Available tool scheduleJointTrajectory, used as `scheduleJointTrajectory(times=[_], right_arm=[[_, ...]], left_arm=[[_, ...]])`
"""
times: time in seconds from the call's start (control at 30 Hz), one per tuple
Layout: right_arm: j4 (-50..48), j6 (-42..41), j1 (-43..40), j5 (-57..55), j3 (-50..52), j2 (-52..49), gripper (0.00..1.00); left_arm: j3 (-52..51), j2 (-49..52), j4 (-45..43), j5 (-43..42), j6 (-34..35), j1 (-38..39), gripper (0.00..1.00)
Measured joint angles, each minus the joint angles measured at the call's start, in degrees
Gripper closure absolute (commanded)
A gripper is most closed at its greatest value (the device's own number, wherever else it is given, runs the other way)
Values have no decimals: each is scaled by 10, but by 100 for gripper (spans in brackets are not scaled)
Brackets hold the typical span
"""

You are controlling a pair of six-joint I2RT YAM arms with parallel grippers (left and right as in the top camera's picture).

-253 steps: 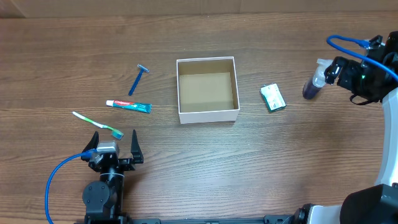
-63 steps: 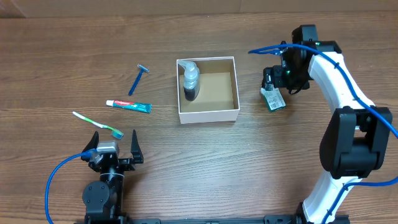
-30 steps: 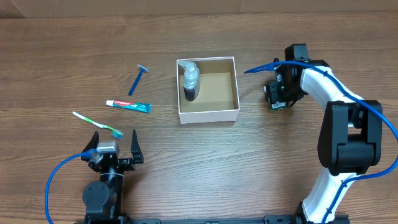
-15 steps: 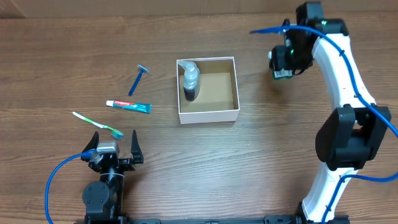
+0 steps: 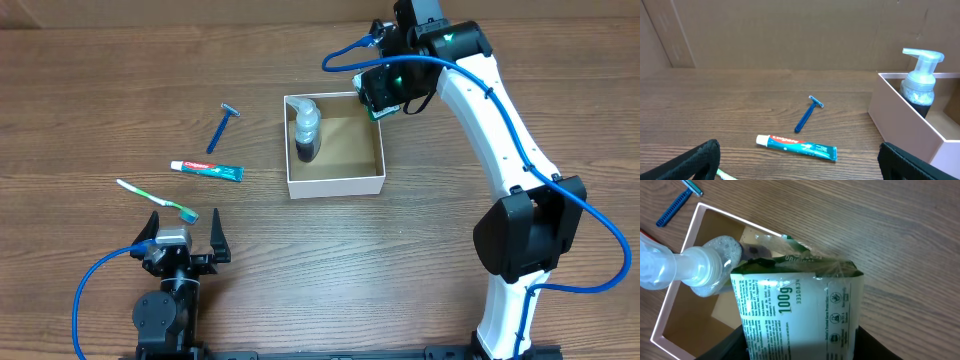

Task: Pack container
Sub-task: 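Place the soap bar into the box beside the bottle, release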

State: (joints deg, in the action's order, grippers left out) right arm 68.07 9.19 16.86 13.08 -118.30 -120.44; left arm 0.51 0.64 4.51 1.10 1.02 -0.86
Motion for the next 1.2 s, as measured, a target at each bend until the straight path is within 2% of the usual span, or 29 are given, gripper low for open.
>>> scheduleJointTrajectory(times=[0.17, 0.27, 0.5, 0.53, 0.57, 0.67, 1.07, 1.13, 1.2], right_arm=[[-9, 21, 5, -1, 0, 0, 48], [-65, -34, 5, 1, 20, -1, 48], [-120, -124, 31, 0, 105, -3, 48], [-126, -133, 36, 0, 110, -3, 47], [-126, -137, 40, 0, 112, -3, 38], [-130, -147, 44, 0, 112, -3, 32], [-139, -151, 42, -4, 112, -3, 31], [-106, -152, 37, -5, 103, -3, 30], [-71, -152, 28, -5, 75, -3, 25]], left_arm=[[0, 0, 0, 0, 0, 0, 0], [0, 0, 0, 0, 0, 0, 0], [0, 0, 0, 0, 0, 0, 0], [0, 0, 0, 0, 0, 0, 0], [0, 0, 0, 0, 0, 0, 0], [0, 0, 0, 0, 0, 0, 0], [0, 0, 0, 0, 0, 0, 0], [0, 0, 0, 0, 0, 0, 0], [0, 0, 0, 0, 0, 0, 0]])
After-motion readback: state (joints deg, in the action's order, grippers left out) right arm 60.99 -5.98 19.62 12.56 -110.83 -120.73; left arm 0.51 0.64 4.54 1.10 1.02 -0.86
